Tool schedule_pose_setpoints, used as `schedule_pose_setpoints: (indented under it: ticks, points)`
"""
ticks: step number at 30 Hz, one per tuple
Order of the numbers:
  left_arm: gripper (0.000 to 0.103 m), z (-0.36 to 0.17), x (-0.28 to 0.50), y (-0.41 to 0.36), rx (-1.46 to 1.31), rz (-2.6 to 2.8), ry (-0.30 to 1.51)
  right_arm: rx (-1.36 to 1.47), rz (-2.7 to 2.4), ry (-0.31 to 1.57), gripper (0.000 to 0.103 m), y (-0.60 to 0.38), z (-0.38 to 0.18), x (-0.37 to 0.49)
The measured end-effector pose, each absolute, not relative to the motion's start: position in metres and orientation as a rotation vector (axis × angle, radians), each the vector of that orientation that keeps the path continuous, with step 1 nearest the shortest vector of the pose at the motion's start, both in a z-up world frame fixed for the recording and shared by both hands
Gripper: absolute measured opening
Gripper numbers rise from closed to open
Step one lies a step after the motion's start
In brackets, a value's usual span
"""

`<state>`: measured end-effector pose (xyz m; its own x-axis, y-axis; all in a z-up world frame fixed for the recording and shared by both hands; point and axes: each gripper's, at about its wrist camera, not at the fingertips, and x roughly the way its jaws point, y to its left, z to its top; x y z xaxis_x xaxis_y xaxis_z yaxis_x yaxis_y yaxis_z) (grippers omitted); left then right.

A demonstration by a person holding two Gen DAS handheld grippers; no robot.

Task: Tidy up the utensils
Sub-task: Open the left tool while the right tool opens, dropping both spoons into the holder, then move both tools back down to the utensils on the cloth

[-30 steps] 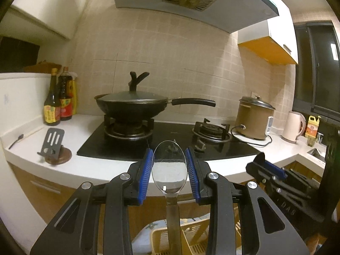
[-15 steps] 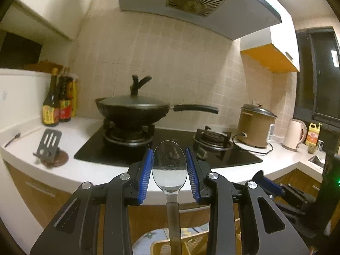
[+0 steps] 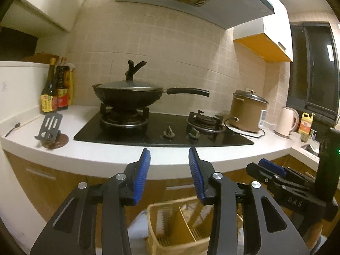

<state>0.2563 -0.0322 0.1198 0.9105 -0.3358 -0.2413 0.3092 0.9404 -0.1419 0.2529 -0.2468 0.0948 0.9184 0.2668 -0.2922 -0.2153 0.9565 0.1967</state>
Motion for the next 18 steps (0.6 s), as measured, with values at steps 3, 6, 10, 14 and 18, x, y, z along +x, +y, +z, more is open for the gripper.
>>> schedule_pose_setpoints:
  ticks: [3, 6, 10, 14, 18]
  points:
    - [0.037, 0.126, 0.236, -0.024, -0.108, -0.344, 0.287, 0.176, 0.241, 0.341, 0.059, -0.254, 0.099, 0.237]
    - [0.039, 0.131, 0.220, -0.016, -0.110, -0.352, 0.326, 0.172, 0.218, 0.396, 0.059, -0.259, 0.105, 0.217]
    - [0.041, 0.126, 0.198, -0.010, -0.073, -0.382, 0.458, 0.146, 0.213, 0.506, 0.059, -0.261, 0.107, 0.194]
    - [0.041, 0.105, 0.181, -0.012, -0.037, -0.426, 0.631, 0.139, 0.228, 0.659, 0.059, -0.263, 0.095, 0.178]
    - [0.041, 0.073, 0.170, -0.021, -0.021, -0.523, 0.817, 0.123, 0.232, 0.790, 0.059, -0.262, 0.075, 0.167]
